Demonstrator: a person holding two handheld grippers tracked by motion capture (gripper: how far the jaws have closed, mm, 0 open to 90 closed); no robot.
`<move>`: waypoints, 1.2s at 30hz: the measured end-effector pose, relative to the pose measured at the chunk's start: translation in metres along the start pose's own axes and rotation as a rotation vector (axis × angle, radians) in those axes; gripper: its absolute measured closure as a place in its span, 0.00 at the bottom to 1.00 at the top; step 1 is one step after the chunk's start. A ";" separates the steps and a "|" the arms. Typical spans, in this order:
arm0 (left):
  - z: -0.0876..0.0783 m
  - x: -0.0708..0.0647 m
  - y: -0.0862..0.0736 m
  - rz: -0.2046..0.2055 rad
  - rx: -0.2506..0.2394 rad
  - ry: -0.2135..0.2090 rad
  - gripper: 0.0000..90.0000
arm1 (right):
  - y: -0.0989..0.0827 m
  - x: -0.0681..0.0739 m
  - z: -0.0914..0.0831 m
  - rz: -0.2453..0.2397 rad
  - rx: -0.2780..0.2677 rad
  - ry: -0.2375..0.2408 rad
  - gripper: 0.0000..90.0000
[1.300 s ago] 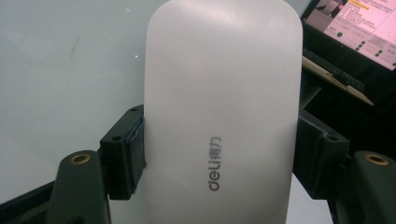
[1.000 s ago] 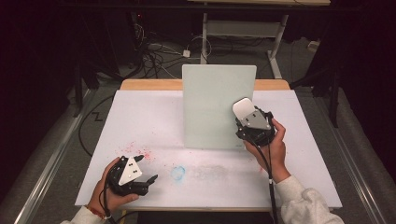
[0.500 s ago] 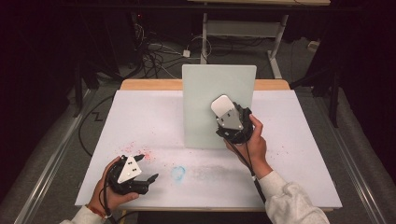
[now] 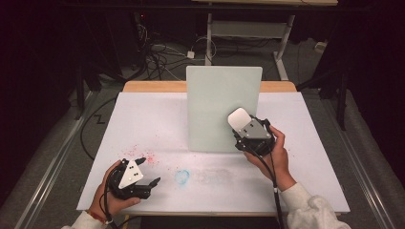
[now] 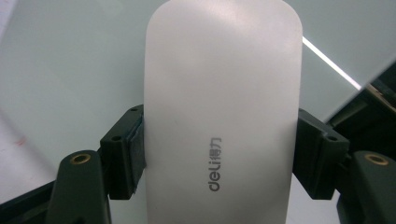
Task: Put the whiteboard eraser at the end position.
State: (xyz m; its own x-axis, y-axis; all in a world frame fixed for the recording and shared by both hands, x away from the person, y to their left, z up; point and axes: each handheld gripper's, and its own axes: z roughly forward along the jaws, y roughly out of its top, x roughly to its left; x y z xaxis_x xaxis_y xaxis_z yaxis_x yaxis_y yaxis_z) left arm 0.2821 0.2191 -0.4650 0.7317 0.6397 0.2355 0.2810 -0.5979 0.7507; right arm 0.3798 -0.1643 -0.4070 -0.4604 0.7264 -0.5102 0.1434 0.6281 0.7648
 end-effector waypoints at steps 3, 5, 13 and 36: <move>0.001 0.000 0.000 0.004 0.003 0.000 0.21 | -0.004 -0.006 -0.010 0.016 -0.013 0.049 0.34; 0.000 0.000 0.000 0.005 0.002 0.000 0.21 | -0.006 -0.007 -0.016 0.018 -0.016 0.094 0.34; 0.000 0.000 0.000 0.006 0.005 0.001 0.21 | -0.008 0.001 -0.032 -0.074 0.011 0.353 0.34; 0.004 0.000 0.001 0.008 0.016 -0.012 0.21 | -0.001 0.073 -0.012 -0.431 0.179 0.774 0.34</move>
State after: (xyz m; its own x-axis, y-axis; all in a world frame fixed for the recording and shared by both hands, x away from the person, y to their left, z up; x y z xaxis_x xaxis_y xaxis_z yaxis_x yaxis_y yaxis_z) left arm 0.2846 0.2168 -0.4671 0.7416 0.6289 0.2336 0.2853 -0.6108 0.7386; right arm 0.3350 -0.1153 -0.4404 -0.9572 0.0680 -0.2814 -0.0735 0.8832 0.4632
